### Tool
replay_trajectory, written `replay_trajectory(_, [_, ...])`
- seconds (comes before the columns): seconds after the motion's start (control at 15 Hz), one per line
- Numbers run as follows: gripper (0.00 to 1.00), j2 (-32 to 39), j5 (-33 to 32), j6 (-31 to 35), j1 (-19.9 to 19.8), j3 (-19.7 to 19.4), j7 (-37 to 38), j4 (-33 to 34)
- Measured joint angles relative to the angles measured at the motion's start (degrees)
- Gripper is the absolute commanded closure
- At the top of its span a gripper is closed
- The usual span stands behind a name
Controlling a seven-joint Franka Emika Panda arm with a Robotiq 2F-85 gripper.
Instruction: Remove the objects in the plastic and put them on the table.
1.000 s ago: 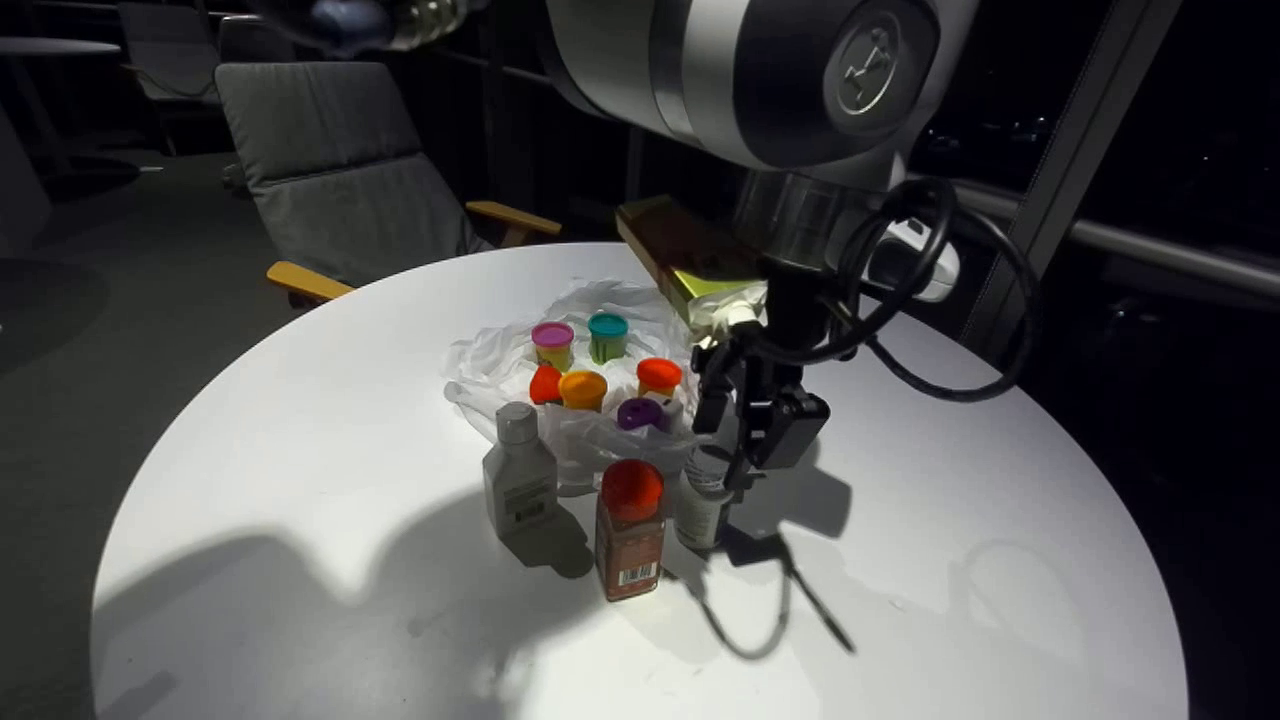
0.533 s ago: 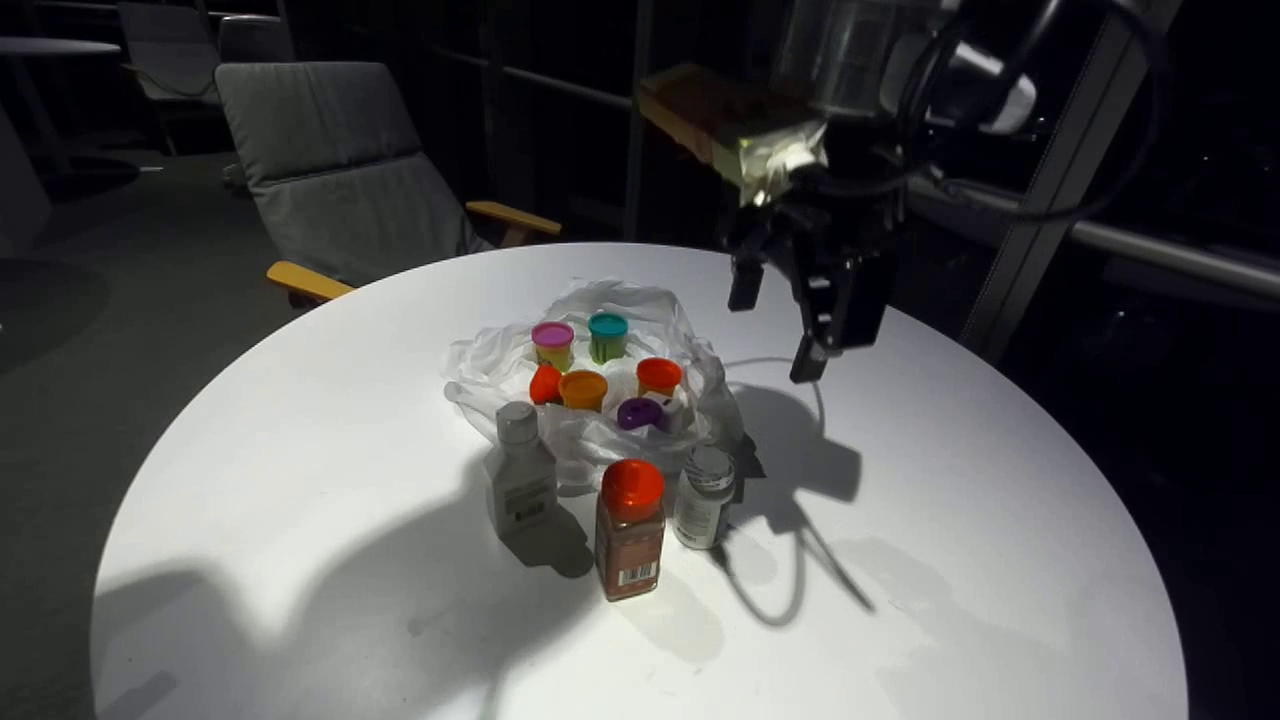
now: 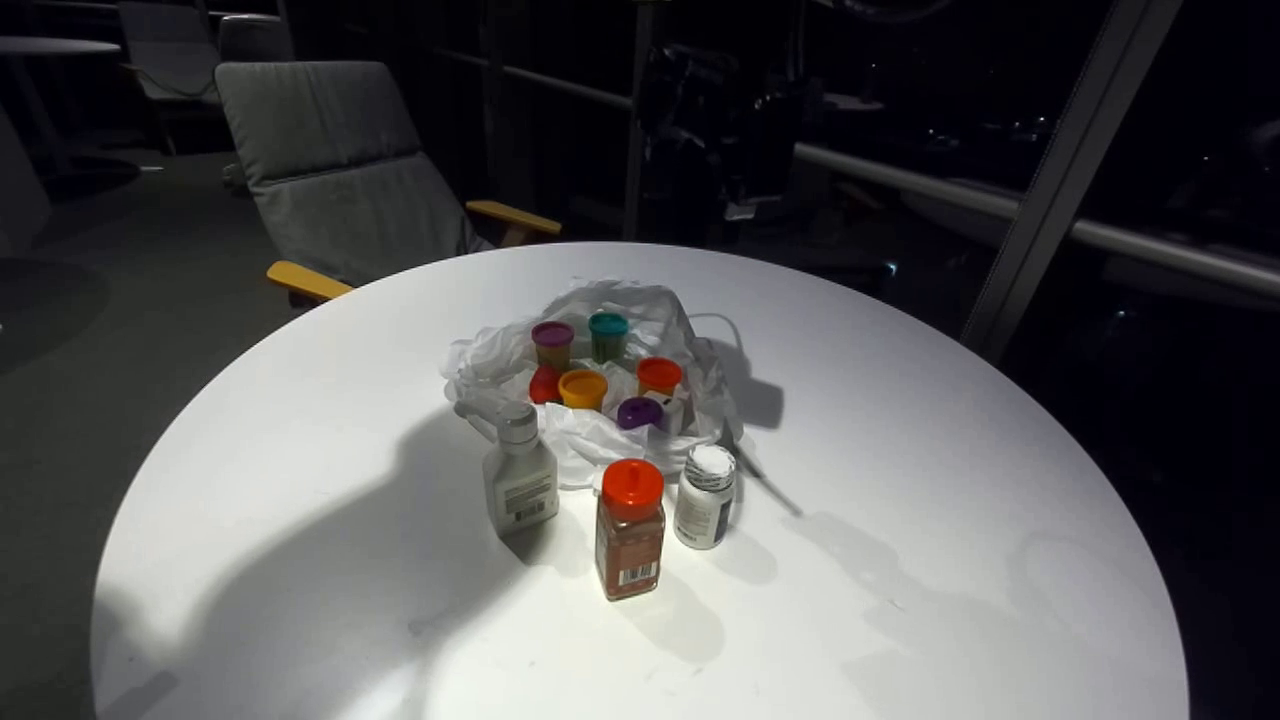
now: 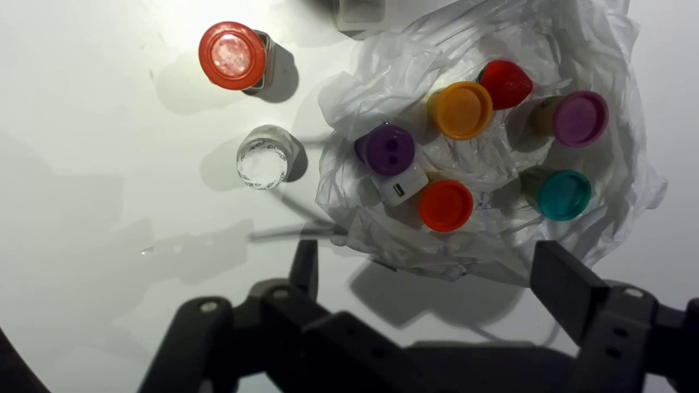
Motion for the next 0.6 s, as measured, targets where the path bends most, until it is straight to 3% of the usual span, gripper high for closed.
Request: replay_trajectory(0.6, [0.0,3.23,-0.01,-0.03,-0.18,0.24,-0.99,2.14])
